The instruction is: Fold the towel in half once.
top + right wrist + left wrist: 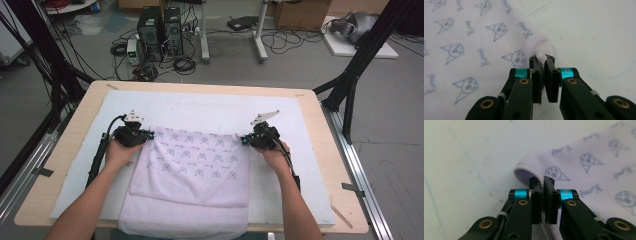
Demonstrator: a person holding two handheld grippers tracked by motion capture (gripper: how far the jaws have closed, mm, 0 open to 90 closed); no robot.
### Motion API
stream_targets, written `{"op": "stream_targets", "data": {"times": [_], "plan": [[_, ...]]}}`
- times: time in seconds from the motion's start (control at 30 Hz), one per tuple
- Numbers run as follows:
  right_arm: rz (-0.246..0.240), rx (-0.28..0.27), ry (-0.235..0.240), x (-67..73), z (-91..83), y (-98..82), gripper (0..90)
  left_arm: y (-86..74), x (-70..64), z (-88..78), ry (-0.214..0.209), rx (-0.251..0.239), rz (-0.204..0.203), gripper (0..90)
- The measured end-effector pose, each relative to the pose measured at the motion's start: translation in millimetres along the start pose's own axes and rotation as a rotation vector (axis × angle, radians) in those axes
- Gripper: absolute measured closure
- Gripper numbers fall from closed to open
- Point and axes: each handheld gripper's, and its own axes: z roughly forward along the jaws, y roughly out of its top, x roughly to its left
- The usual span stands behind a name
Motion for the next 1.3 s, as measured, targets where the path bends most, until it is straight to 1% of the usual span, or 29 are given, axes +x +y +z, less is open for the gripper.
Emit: {"op": "stream_targets", "data": {"times": [0.03, 0.07, 0.1, 0.13, 0.17, 0.2, 0.23, 0.3, 0.33, 0.37, 0.4, 0.43, 0.47, 0.5, 0.53, 0.57, 0.63, 0.7, 0.73, 0.77, 0.83, 0.93, 0.97, 1.07, 1.2, 1.23, 1.27, 1.3], "plan": [[-0.011, -0.001, -0.022, -0.6, -3.6, 6.8, 86.4, 4.9, 1.4, -2.4, 0.01, -0.005, 0.001, 85.8], [-0.035, -0.003, -0.048, -2.0, -7.8, 15.0, 86.5, 11.2, 2.4, -5.4, 0.025, -0.011, 0.014, 85.9], [-0.044, -0.013, -0.07, -3.8, -12.7, 24.5, 86.5, 18.7, 3.3, -9.2, 0.037, -0.035, 0.015, 85.9], [-0.051, -0.022, -0.084, -7.1, -18.3, 34.8, 86.5, 27.2, 4.9, -13.9, 0.041, -0.066, 0.002, 86.0], [-0.062, -0.036, -0.11, -9.9, -24.1, 45.6, 86.6, 39.8, 7.6, -20.3, 0.047, -0.093, 0.004, 86.0], [-0.064, -0.053, -0.135, -13.3, -32.4, 59.2, 86.6, 47.9, 9.3, -24.4, 0.054, -0.104, 0.004, 86.1], [-0.066, -0.059, -0.144, -16.0, -38.0, 67.4, 86.5, 58.7, 11.7, -30.1, 0.059, -0.131, 0.003, 86.0], [-0.089, -0.081, -0.184, -21.2, -52.5, 89.4, 86.5, 79.5, 16.5, -42.2, 0.07, -0.181, 0.006, 86.0], [-0.097, -0.095, -0.19, -24.0, -59.7, 99.6, 86.4, 87.6, 18.9, -46.3, 0.072, -0.197, 0.006, 85.8], [-0.099, -0.11, -0.196, -26.2, -65.2, 107.5, 86.1, 93.4, 21.5, -48.1, 0.075, -0.192, 0.01, 85.2], [-0.091, -0.113, -0.195, -28.9, -67.5, 113.3, 83.3, 96.9, 23.0, -46.9, 0.095, -0.174, 0.009, 81.6], [-0.076, -0.11, -0.2, -30.9, -66.6, 115.6, 73.2, 97.0, 25.2, -44.8, 0.124, -0.15, 0.002, 70.0], [-0.052, -0.104, -0.213, -32.5, -62.8, 115.1, 63.1, 93.5, 29.5, -41.6, 0.108, -0.123, -0.025, 59.4], [-0.027, -0.087, -0.204, -35.5, -56.7, 110.4, 57.4, 90.6, 31.7, -40.0, 0.098, -0.102, -0.03, 55.6], [-0.013, -0.084, -0.191, -36.5, -52.9, 105.6, 56.5, 85.4, 33.4, -38.8, 0.098, -0.087, -0.03, 53.2], [-0.002, -0.084, -0.17, -36.8, -48.2, 98.2, 55.9, 79.3, 34.5, -38.3, 0.099, -0.081, -0.025, 52.0], [-0.002, -0.064, -0.146, -34.2, -40.7, 84.2, 53.4, 66.5, 36.4, -38.9, 0.092, -0.075, -0.033, 50.8], [0.008, -0.055, -0.114, -29.7, -36.4, 71.4, 50.7, 54.7, 35.6, -39.6, 0.09, -0.057, -0.021, 50.3], [0.018, -0.037, -0.099, -27.9, -35.2, 67.0, 47.7, 49.2, 33.8, -40.3, 0.085, -0.05, -0.012, 50.0], [0.026, -0.031, -0.077, -26.4, -34.1, 63.1, 48.1, 44.1, 30.8, -41.0, 0.079, -0.043, 0.004, 49.8], [0.011, -0.038, -0.067, -17.9, -36.0, 55.3, 48.2, 34.0, 23.9, -43.0, 0.059, -0.044, 0.021, 49.4], [0.011, -0.058, -0.045, -5.1, -40.3, 43.9, 48.4, 19.5, 11.7, -46.1, 0.034, -0.033, 0.049, 49.2], [0.01, -0.07, -0.033, -0.6, -41.7, 39.6, 48.9, 14.5, 7.6, -47.7, 0.027, -0.034, 0.066, 48.9], [-0.008, -0.077, -0.007, 14.9, -44.0, 27.2, 49.4, -0.3, -2.7, -51.6, -0.004, -0.04, 0.064, 48.9], [-0.024, -0.073, 0.035, 34.5, -42.7, 8.7, 51.4, -17.0, -16.1, -56.6, -0.046, -0.022, 0.086, 49.6], [-0.04, -0.067, 0.037, 39.3, -41.7, 3.8, 51.8, -20.7, -20.0, -58.9, -0.045, -0.031, 0.095, 49.7], [-0.041, -0.07, 0.045, 44.1, -41.4, -1.4, 52.8, -24.3, -23.1, -61.0, -0.056, -0.041, 0.096, 50.6], [-0.04, -0.072, 0.055, 47.9, -41.0, -6.1, 53.7, -27.5, -26.0, -62.3, -0.066, -0.033, 0.106, 51.7]]}}
